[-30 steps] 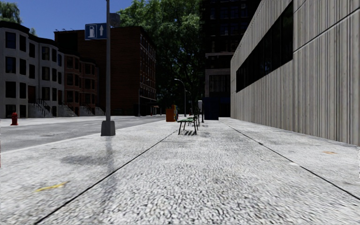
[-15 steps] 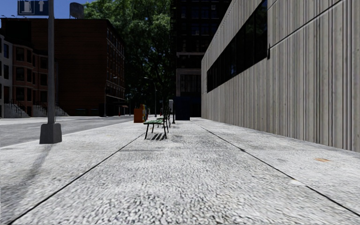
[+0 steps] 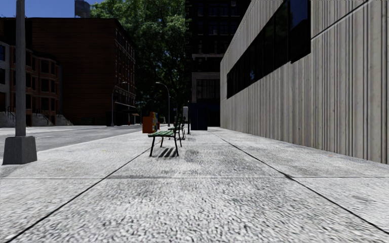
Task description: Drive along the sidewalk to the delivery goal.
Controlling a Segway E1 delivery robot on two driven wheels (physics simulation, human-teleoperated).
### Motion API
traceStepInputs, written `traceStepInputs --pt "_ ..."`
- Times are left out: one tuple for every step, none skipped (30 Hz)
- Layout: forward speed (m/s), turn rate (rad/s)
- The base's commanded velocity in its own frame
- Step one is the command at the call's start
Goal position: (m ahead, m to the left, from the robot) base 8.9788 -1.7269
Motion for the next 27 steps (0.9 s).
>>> traceStepInputs --pt "1.8 0.99" --pt "1.75 0.98" --pt "1.7 0.13" --pt "1.67 0.02" --pt "1.6 0.0" --pt "1.54 0.0" --pt "1.48 0.0" --pt "1.44 0.0" --pt "1.44 0.0" --pt "1.41 0.0" --pt "1.39 0.0" --pt "1.37 0.0" --pt "1.34 0.0" --pt "1.33 0.0" --pt "1.32 0.0" --pt "1.32 0.0" --pt "1.31 0.0" --pt "1.31 0.0" --pt "1.3 0.0" --pt "1.3 0.0" --pt "1.29 0.0" --pt "1.29 0.18" --pt "1.29 0.59" --pt "1.29 0.78" --pt "1.29 0.88" --pt "1.29 0.9" --pt "1.29 0.9"
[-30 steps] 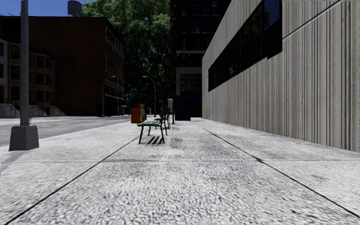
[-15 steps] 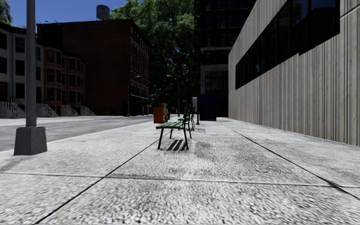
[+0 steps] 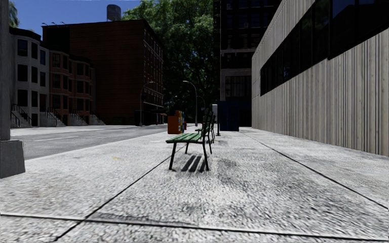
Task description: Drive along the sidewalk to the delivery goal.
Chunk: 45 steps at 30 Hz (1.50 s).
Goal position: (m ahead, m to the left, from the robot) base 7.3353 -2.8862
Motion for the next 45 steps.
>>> traceStepInputs --pt "1.29 0.91" --pt "1.29 0.92" --pt "1.29 0.93" --pt "1.29 0.94" --pt "1.29 0.94" --pt "1.29 0.94" --pt "1.29 0.94" --pt "1.29 0.94" --pt "1.28 0.94" --pt "1.28 0.94" --pt "1.28 0.94" --pt "1.28 0.94" --pt "1.28 0.94" --pt "1.28 0.92" --pt "1.28 0.71" --pt "1.28 0.71" --pt "1.28 0.37" --pt "1.28 0.28" --pt "1.28 0.12" --pt "1.28 0.06" --pt "1.3 0.0" --pt "1.34 0.0" --pt "1.42 0.0" --pt "1.48 0.0" --pt "1.53 0.0" --pt "1.55 0.0" --pt "1.55 0.0" --pt "1.55 0.0" --pt "1.56 0.0" --pt "1.56 0.0" --pt "1.56 0.0" --pt "1.56 0.0" --pt "1.56 0.0" --pt "1.56 0.0" --pt "1.56 0.0" --pt "1.56 0.0" --pt "1.56 0.0" --pt "1.56 0.0" --pt "1.56 0.0" --pt "1.56 0.0" --pt "1.56 0.0" --pt "1.56 0.0" --pt "1.56 0.0" --pt "1.56 0.0" --pt "1.56 0.0"
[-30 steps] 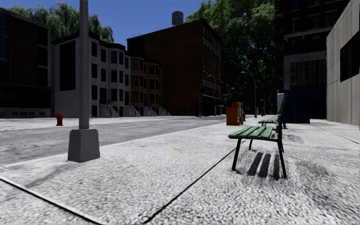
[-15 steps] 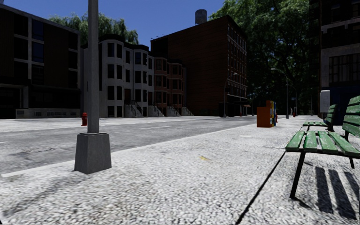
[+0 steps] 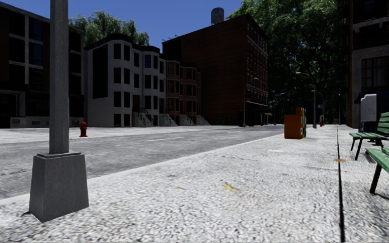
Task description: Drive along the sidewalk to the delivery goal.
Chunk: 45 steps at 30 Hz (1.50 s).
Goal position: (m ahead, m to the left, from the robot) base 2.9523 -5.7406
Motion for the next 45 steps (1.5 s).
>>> traceStepInputs --pt "1.56 0.0" --pt "1.56 -0.29" --pt "1.56 -0.75" --pt "1.56 -1.2" --pt "1.56 -1.2" --pt "1.56 -1.2" --pt "1.55 -1.2" --pt "1.55 -1.2" --pt "1.55 -1.2" --pt "1.55 -1.2" --pt "1.55 -0.02" --pt "1.55 0.0" --pt "1.55 0.0" --pt "1.55 0.0" --pt "1.55 0.0" --pt "1.55 0.0" --pt "1.55 0.0" --pt "1.55 0.0" --pt "1.55 0.0" --pt "1.55 0.0" --pt "1.55 0.0" --pt "1.55 0.0" --pt "1.55 0.0" --pt "1.55 0.0" --pt "1.55 0.0" --pt "1.55 0.0" --pt "1.54 0.0" --pt "1.36 0.0" --pt "1.36 0.0" --pt "1.26 0.0" --pt "1.1 0.0" --pt "0.99 0.0" --pt "0.99 0.0" --pt "0.86 0.0" --pt "0.73 0.0" --pt "0.61 0.0" --pt "0.52 0.0" --pt "0.41 0.0" --pt "0.41 0.0" --pt "0.34 -0.42" --pt "0.27 -0.84" --pt "0.25 -0.95" --pt "0.24 -1.2" --pt "0.24 -1.2" --pt "0.23 -1.2"
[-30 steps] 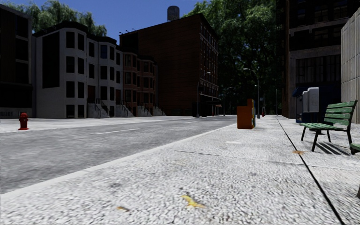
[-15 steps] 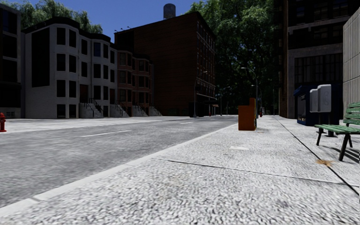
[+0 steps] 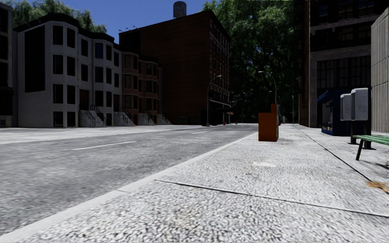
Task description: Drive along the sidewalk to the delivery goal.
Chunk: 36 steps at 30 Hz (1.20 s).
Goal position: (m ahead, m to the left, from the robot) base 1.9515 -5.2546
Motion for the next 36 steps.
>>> traceStepInputs --pt "0.23 -1.2" --pt "0.22 -1.2" --pt "0.22 -1.2" --pt "0.22 -1.2" --pt "0.22 -1.2" --pt "0.22 -1.2" --pt "0.22 -1.2" --pt "0.22 -1.2" --pt "0.22 -1.2" --pt "0.22 -1.2" --pt "0.22 -1.2" --pt "0.22 -1.2" --pt "0.22 -1.06" --pt "0.23 -0.52" --pt "0.23 -0.52" --pt "0.27 -0.08" --pt "0.39 -0.01" --pt "0.53 0.0" --pt "0.65 0.0" --pt "0.71 0.0" --pt "0.74 0.0" --pt "0.76 0.0" --pt "0.8 0.0" --pt "0.8 0.0" --pt "0.83 0.0" --pt "0.91 0.0" --pt "0.94 0.0" --pt "0.96 0.0" --pt "0.96 0.0" --pt "0.96 0.0" --pt "0.97 0.0" --pt "0.97 0.0" --pt "0.97 0.0" --pt "0.97 0.0" --pt "0.97 0.0" --pt "0.97 0.0"
